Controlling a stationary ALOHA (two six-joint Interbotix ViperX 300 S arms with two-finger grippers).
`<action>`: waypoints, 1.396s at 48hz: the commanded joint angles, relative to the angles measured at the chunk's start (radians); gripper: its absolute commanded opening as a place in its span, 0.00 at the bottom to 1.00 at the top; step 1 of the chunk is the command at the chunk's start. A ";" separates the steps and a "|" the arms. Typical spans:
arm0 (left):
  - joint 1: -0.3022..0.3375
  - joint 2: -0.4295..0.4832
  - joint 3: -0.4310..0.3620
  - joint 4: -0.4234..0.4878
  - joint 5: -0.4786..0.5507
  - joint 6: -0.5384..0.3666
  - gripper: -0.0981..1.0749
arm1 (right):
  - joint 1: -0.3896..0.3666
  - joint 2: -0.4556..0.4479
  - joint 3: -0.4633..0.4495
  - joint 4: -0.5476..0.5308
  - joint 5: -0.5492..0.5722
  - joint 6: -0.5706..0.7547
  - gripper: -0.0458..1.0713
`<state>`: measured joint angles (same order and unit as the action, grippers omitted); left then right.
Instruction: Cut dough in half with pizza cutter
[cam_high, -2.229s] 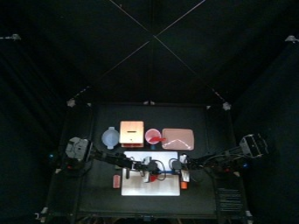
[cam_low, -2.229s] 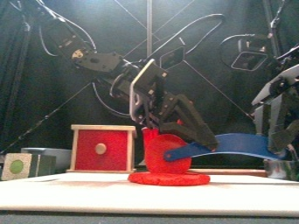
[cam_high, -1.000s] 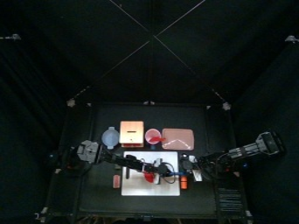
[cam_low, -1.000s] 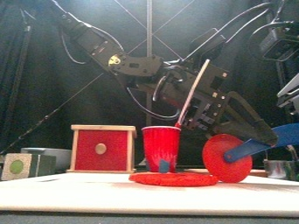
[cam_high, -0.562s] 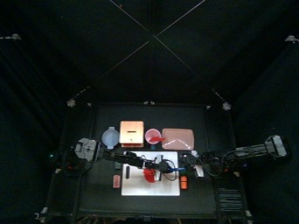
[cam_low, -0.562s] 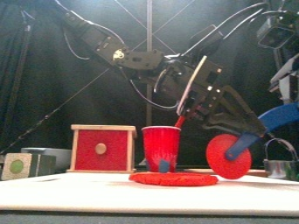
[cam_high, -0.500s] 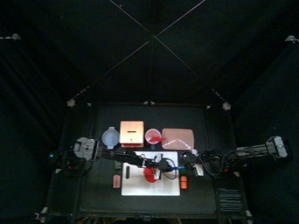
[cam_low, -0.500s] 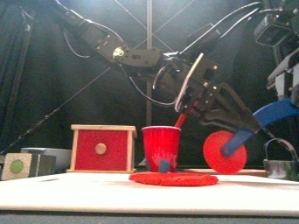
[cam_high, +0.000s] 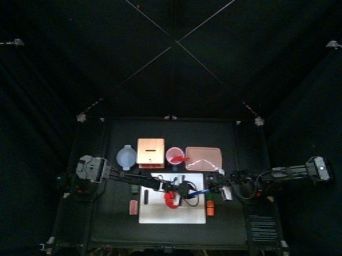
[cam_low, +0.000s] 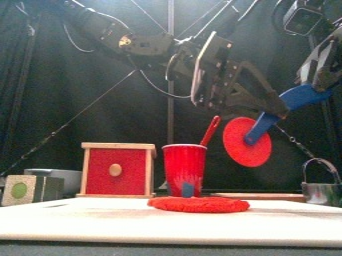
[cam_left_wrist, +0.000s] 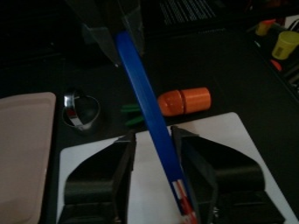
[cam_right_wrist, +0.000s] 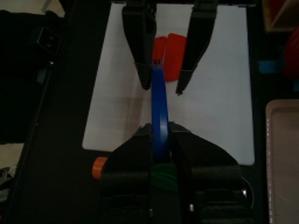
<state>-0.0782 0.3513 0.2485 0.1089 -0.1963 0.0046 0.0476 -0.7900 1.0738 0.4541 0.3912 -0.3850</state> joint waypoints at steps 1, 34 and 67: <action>0.008 -0.057 -0.014 0.005 -0.031 0.005 0.76 | 0.003 0.003 -0.032 0.008 -0.003 -0.002 0.38; -0.003 -0.262 0.334 -0.048 -0.437 0.003 0.77 | -0.170 -0.032 0.006 0.258 0.140 0.502 0.40; 0.002 -0.367 0.615 -0.110 -0.543 0.006 0.76 | 0.071 0.011 0.021 -0.509 0.158 1.945 0.41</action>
<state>-0.0798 0.0107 0.8590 -0.0015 -0.7256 0.0092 0.0706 -0.8176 1.1244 0.0031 0.5476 1.4803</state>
